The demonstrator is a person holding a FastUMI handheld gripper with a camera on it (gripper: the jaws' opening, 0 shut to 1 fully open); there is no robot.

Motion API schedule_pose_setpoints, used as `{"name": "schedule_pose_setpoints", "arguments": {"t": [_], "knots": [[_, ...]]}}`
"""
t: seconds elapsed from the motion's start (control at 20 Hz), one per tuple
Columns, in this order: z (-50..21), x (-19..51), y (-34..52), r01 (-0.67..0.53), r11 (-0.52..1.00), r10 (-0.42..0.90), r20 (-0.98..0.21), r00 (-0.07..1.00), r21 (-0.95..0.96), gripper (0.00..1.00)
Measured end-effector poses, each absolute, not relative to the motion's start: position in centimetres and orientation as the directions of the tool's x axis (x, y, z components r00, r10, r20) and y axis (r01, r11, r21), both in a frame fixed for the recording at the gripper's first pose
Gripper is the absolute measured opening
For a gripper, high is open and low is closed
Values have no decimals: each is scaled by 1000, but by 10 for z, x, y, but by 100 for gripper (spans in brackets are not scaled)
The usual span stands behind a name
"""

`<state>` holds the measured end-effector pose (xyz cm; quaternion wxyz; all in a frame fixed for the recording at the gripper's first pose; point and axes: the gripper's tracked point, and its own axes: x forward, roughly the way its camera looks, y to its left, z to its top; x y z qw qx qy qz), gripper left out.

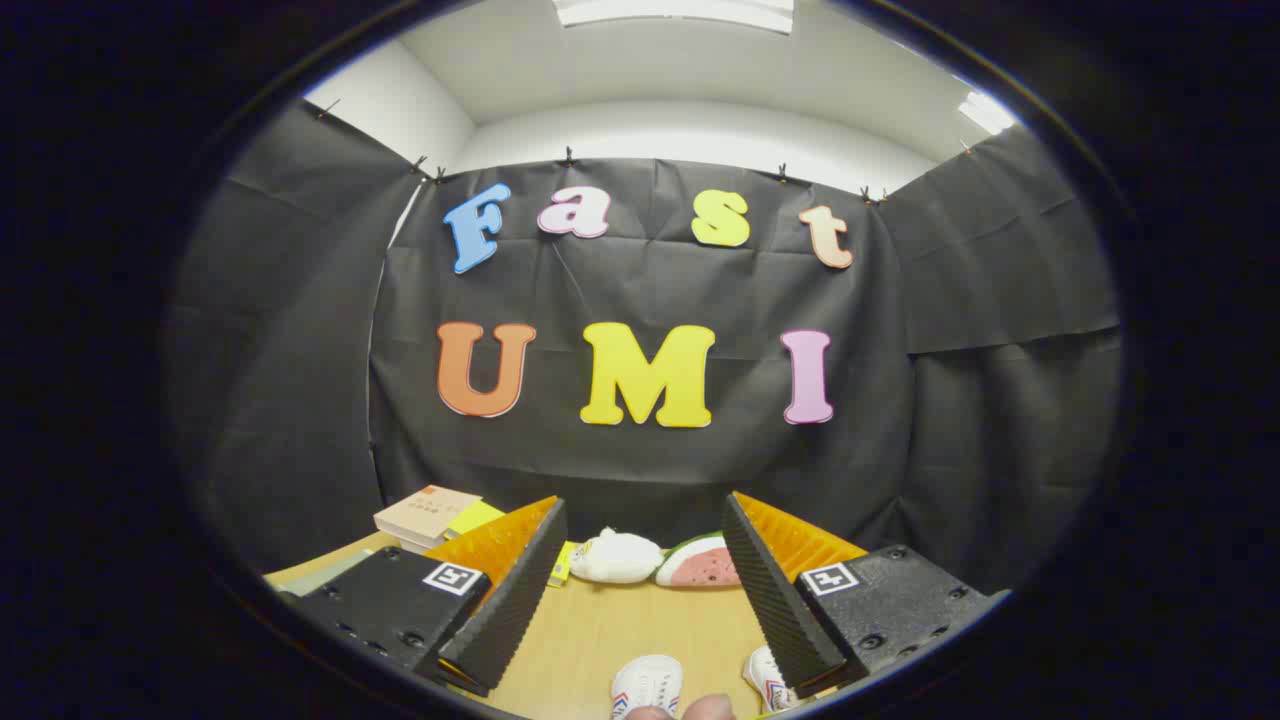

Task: Open the storage box then place both shoes into the box .Put the left shoe in first, then the right shoe, with the right side of both shoes facing outward in a uniform manner.

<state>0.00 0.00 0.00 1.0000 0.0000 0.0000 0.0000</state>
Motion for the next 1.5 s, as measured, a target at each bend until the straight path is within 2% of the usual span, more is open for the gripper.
{"name": "schedule_pose_setpoints", "arguments": {"t": [1.05,1.5], "knots": [[5,-7,12,-63,998,63,-36,997,1,100],[-36,-24,51,-259,961,274,-177,945,101,100]]}}
